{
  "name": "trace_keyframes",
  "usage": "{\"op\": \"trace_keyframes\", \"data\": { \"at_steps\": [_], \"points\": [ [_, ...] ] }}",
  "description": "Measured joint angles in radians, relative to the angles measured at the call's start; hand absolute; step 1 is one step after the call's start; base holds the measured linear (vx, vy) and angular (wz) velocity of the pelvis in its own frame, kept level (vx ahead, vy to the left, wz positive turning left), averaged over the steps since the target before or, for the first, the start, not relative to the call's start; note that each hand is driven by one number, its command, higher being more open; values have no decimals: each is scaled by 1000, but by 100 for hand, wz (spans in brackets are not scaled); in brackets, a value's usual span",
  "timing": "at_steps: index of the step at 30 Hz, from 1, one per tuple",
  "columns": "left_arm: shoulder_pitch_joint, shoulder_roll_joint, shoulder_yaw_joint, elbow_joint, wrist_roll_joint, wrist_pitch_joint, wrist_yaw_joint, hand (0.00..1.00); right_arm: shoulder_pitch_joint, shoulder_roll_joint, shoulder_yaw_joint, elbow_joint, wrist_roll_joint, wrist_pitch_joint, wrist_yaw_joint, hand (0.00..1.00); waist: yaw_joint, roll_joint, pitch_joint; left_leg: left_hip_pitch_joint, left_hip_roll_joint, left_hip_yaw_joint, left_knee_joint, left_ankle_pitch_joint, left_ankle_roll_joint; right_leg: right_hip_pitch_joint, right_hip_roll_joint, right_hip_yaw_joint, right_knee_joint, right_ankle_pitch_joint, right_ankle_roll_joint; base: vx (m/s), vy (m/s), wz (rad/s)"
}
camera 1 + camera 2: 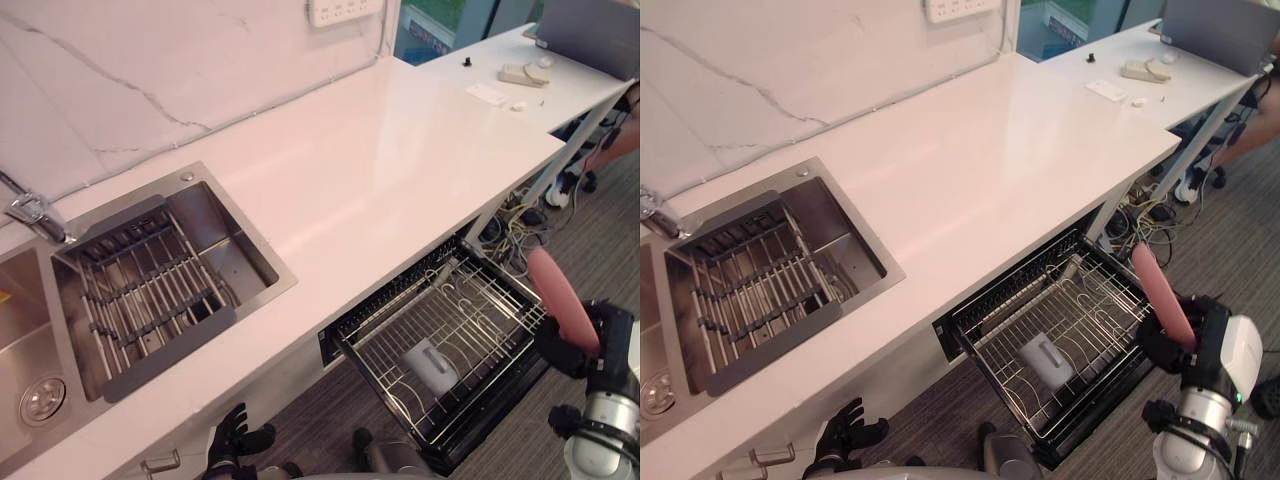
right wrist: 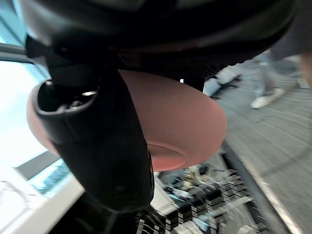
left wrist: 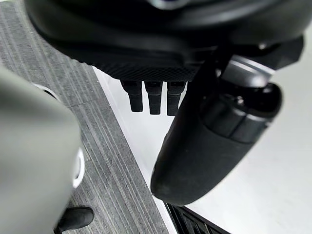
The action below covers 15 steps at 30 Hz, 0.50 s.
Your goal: Walk over to the sink, pick up the cup, carry it to the dishwasher, place the cup inside the dishwasher, then close the dishwasher door
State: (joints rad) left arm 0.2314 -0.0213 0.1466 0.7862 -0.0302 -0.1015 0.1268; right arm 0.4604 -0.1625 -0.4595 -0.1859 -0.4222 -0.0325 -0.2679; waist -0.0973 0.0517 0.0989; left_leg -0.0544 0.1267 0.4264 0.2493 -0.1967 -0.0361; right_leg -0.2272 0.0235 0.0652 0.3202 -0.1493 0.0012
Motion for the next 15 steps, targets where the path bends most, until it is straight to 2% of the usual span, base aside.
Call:
{"op": "trace_keyframes", "data": {
  "at_steps": [3,4,9,11,15],
  "points": [
    [-2,5,-19,-7,2,-5,0,90,-19,-2,21,48,17,0,3,30,6,10,25,-2,-5,6,-1,0,0,-6,-4,8,-4,0,2,-13,28,-5],
    [-4,8,-28,-12,2,-8,-1,90,-32,-11,37,68,30,0,6,30,9,6,35,-11,-7,10,-2,0,0,-23,-7,10,-1,-1,4,-95,19,-4],
    [-44,26,-81,-16,3,-15,0,90,-131,-101,95,212,52,-1,18,30,53,23,86,-69,-16,17,3,1,3,-90,-20,4,26,-4,14,-63,-3,5],
    [-57,33,-104,-17,2,-17,1,90,-208,-155,116,312,83,0,21,30,58,30,113,-95,-18,2,21,6,10,-109,-28,-8,45,-1,8,-21,-23,17],
    [-79,37,-119,-20,-3,-24,2,90,-299,-194,122,393,128,0,21,30,70,38,141,-138,-23,-8,35,12,17,-149,-37,-18,68,-1,8,-14,-18,12]
  ]
}}
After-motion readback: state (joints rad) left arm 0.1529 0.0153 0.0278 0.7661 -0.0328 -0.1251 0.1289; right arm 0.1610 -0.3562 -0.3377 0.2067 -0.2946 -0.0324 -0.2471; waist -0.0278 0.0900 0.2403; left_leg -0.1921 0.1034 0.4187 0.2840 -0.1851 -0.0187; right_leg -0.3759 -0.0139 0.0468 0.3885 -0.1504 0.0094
